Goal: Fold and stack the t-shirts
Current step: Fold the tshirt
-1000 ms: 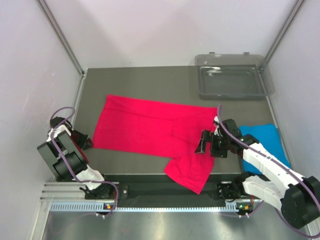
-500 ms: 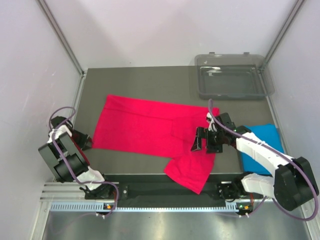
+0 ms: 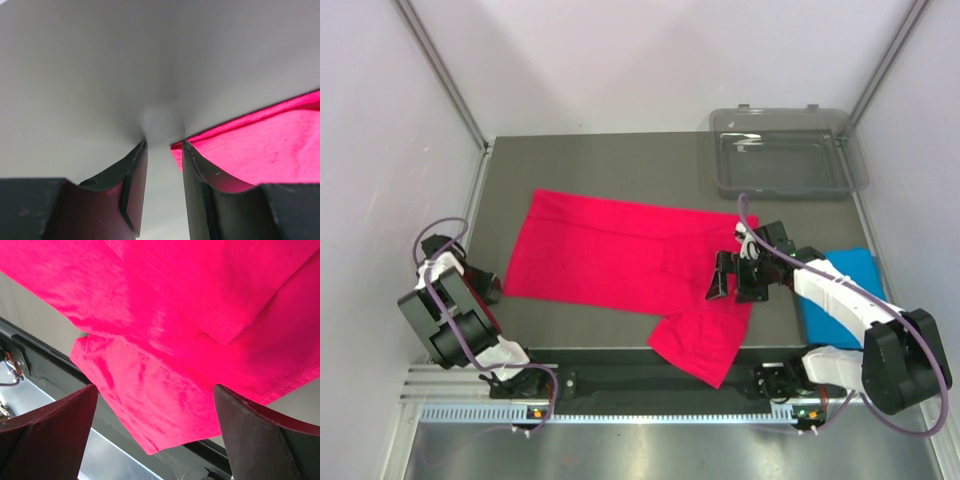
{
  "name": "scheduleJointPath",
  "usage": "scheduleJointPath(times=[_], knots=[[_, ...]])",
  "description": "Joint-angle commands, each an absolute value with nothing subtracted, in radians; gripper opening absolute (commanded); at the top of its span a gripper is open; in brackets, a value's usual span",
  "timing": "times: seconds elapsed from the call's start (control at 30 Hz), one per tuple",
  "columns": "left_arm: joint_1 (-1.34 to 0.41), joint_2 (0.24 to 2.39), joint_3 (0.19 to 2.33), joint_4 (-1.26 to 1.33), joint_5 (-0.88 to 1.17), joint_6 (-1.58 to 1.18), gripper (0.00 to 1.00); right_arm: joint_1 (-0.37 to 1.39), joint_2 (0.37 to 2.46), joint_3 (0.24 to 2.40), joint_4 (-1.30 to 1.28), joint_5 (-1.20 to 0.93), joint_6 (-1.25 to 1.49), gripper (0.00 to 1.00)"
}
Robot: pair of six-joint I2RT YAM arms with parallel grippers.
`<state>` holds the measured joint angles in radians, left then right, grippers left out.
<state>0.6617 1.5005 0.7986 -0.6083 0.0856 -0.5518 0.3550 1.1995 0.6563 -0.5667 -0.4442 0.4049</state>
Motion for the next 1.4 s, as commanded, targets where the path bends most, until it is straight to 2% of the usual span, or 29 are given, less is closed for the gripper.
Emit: scheduleJointPath(times=[0.0, 0.17, 0.53, 0.8, 0.9, 0.97, 1.03, 1.3, 1.37], knots=[[0.661, 1.491, 0.752, -0.609, 0.092, -0.569, 0.4, 0.339, 1.207, 0.701, -0.574, -0.471, 0.364, 1.0], [0.661, 1.422, 0.745, -0.626, 0.089, -0.603, 0.41, 0.334, 1.197, 0.689, -0.566, -0.488, 0.361, 0.99], [0.617, 1.473, 0.762, -0.592, 0.089, -0.601, 0.43, 0.334, 1.167, 0.663, -0.549, -0.489, 0.383, 1.0], [0.601, 1.511, 0.767, -0.566, 0.055, -0.621, 0.41, 0.331, 1.121, 0.629, -0.554, -0.482, 0.414, 1.0], [0.601, 1.514, 0.775, -0.555, 0.041, -0.603, 0.37, 0.333, 1.095, 0.618, -0.575, -0.45, 0.445, 1.0], [0.601, 1.517, 0.77, -0.549, 0.051, -0.601, 0.31, 0.333, 1.114, 0.615, -0.626, -0.43, 0.462, 0.95], [0.603, 1.519, 0.761, -0.537, 0.077, -0.6, 0.22, 0.336, 1.112, 0.604, -0.643, -0.413, 0.475, 0.83], [0.603, 1.497, 0.726, -0.492, 0.141, -0.598, 0.0, 0.405, 1.051, 0.503, -0.69, -0.307, 0.613, 0.81], [0.601, 1.477, 0.719, -0.483, 0.153, -0.588, 0.0, 0.439, 1.029, 0.463, -0.675, -0.293, 0.649, 0.8]])
